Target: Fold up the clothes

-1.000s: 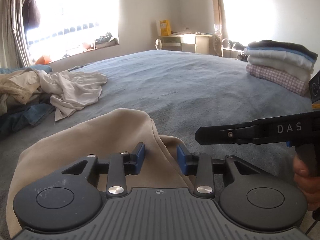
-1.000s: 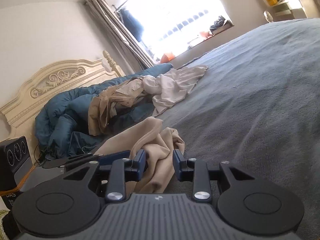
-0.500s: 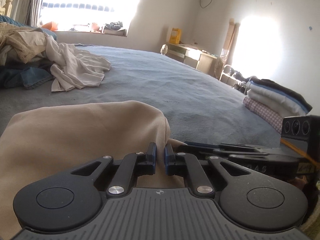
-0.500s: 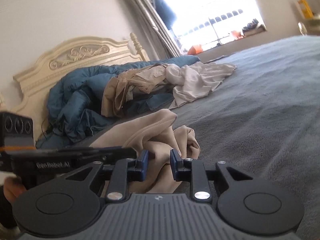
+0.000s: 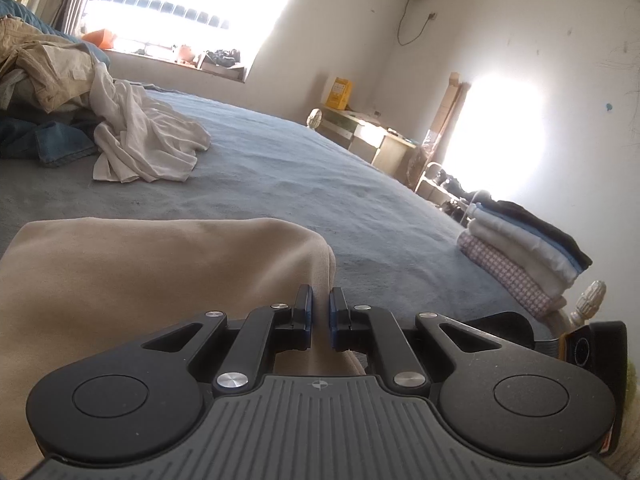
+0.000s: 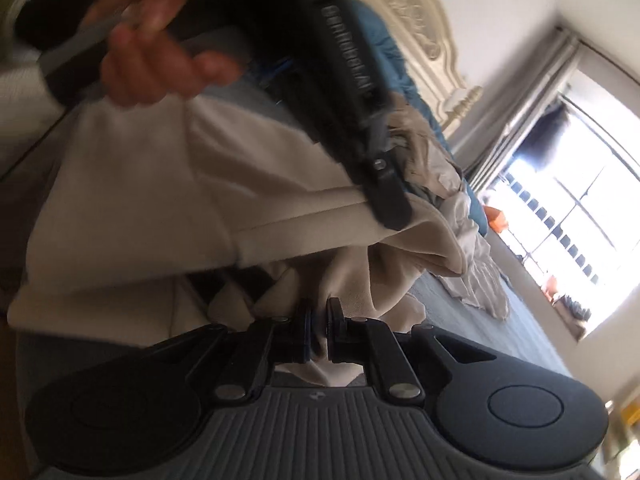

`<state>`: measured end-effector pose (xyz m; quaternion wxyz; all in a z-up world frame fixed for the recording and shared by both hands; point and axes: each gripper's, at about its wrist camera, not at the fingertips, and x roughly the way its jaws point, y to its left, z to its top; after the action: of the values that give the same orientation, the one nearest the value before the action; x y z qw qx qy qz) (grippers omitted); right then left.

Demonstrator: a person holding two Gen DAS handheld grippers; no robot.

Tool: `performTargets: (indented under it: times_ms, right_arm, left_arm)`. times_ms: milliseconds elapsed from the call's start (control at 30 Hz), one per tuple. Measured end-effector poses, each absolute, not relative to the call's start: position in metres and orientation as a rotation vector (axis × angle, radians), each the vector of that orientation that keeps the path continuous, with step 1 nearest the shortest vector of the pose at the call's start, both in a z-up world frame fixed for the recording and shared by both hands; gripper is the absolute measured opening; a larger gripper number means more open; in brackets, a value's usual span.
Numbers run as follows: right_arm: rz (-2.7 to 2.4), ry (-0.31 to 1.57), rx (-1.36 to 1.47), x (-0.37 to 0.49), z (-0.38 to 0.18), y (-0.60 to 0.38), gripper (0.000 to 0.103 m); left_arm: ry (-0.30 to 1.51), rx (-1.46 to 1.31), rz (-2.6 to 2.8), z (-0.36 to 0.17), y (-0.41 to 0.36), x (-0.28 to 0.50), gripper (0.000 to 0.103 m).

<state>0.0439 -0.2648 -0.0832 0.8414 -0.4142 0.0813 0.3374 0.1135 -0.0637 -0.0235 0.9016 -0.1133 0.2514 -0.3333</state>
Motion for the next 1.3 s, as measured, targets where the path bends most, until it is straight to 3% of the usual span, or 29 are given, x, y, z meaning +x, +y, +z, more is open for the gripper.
performTargets:
  times_ms: [267,333,500,700,867,1067,1300]
  right_arm:
    - [0.692,0.067,-1.169,0.012,-0.097,-0.255,0.008]
    - [0.71,0.108,-1.038,0.012,-0.081,-0.267,0.007]
    - [0.712,0.247,-0.407,0.049,-0.039,-0.316,0.008]
    - [0.714,0.397,0.112,0.131,-0.037,-0.336,0.008]
    - [0.905,0.536,0.112,0.174,-0.057,-0.326,0.008]
    - [0.991,0.559,-0.064,0.12,-0.057,-0.314,0.008]
    - [0.848,0.532,0.151,0.093,-0.053,-0.364,0.011]
  left_arm:
    - [0.539,-0.258,-0.704,-0.028,-0.063,0.12,0.007]
    - [0.535,-0.27,-0.703,-0.028,-0.061,0.12,0.007]
    - [0.53,-0.3,-0.709,-0.028,-0.057,0.119,0.007]
    - [0.526,-0.313,-0.715,-0.027,-0.056,0.117,0.007]
    - [0.522,-0.319,-0.717,-0.027,-0.054,0.117,0.007]
    - [0.537,-0.328,-0.736,-0.034,-0.056,0.123,0.007]
    - [0.604,-0.249,-0.747,-0.046,-0.073,0.131,0.008]
